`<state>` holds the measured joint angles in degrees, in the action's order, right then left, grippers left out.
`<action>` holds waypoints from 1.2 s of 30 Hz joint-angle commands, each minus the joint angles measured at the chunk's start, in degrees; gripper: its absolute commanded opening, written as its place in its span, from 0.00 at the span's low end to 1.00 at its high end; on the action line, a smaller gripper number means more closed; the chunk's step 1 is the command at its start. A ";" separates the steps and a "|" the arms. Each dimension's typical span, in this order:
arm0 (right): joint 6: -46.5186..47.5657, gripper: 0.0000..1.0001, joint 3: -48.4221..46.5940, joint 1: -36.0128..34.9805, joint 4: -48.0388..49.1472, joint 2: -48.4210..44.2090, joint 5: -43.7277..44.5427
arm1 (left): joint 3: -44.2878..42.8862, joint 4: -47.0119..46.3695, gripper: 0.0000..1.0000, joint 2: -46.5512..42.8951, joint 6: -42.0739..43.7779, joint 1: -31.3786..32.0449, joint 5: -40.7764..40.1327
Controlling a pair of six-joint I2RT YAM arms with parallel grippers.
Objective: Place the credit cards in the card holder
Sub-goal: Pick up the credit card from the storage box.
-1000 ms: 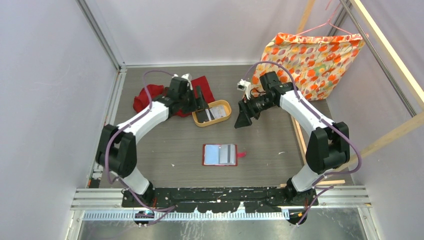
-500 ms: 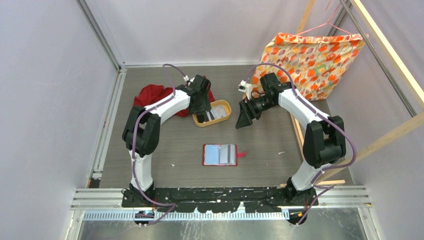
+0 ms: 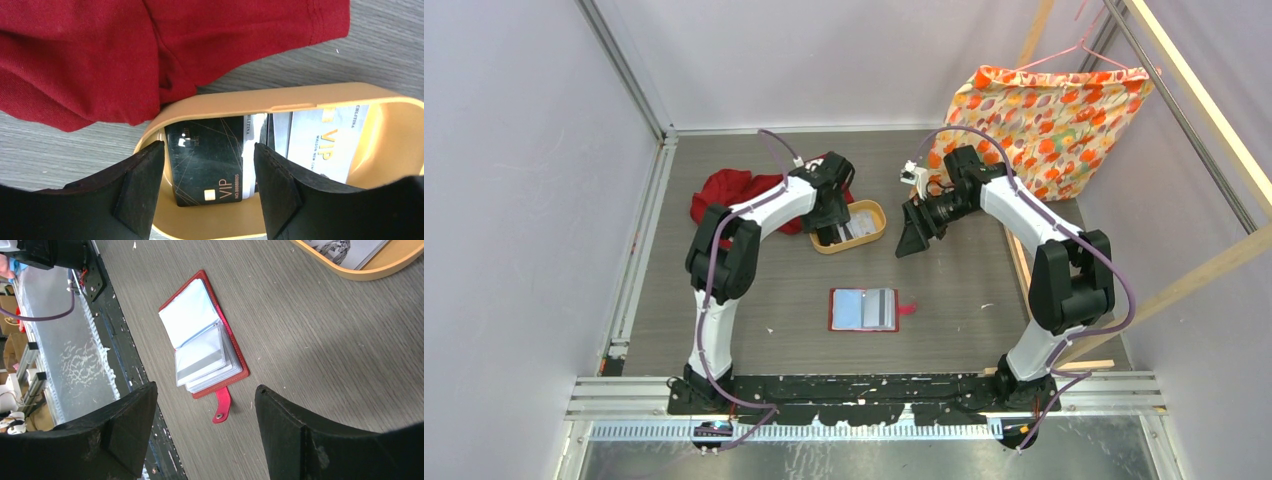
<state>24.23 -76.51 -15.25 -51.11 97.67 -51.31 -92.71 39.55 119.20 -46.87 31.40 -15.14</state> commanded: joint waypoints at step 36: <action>0.09 0.75 -2.15 0.13 0.18 1.68 -3.47 | 9.11 -16.88 0.49 -6.94 -0.80 -2.87 11.23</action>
<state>25.10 -77.19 -14.87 -52.27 98.74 -52.82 -86.39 31.03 116.53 -48.77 30.57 -10.79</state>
